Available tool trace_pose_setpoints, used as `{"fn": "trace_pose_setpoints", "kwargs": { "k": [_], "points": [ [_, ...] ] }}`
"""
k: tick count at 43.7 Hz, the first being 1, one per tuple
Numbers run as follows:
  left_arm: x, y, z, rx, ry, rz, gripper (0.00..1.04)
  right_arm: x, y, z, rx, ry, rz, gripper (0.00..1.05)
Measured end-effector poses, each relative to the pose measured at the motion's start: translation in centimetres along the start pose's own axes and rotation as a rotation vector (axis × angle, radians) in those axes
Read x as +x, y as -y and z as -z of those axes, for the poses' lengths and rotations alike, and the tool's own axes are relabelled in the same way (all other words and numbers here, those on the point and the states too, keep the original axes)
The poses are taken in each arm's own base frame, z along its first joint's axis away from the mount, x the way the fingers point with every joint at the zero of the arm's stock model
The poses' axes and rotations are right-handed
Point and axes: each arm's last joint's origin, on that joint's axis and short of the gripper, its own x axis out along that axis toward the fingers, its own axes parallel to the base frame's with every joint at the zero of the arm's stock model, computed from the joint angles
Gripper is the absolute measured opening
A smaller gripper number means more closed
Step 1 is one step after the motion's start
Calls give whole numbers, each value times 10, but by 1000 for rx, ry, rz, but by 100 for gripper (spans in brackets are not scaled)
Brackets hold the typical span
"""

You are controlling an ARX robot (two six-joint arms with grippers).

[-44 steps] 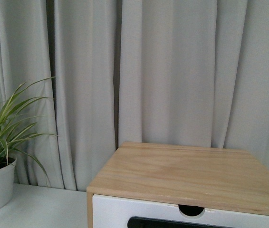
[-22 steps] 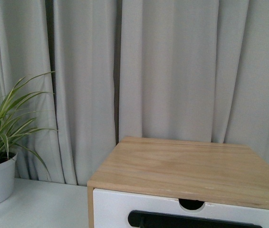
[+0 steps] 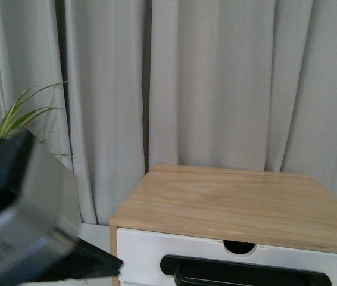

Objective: Pull drawer

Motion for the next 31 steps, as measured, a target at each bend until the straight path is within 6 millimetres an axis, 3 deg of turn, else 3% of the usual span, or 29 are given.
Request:
{"fn": "trace_pose_setpoints", "kwargs": {
  "k": [8, 31],
  "points": [
    [27, -9, -1, 62, -69, 106, 99, 16, 0, 1, -114, -28, -87, 96],
    [76, -36, -8, 220, -162, 102, 99, 52, 5, 8, -188, -63, -108, 96]
  ]
}}
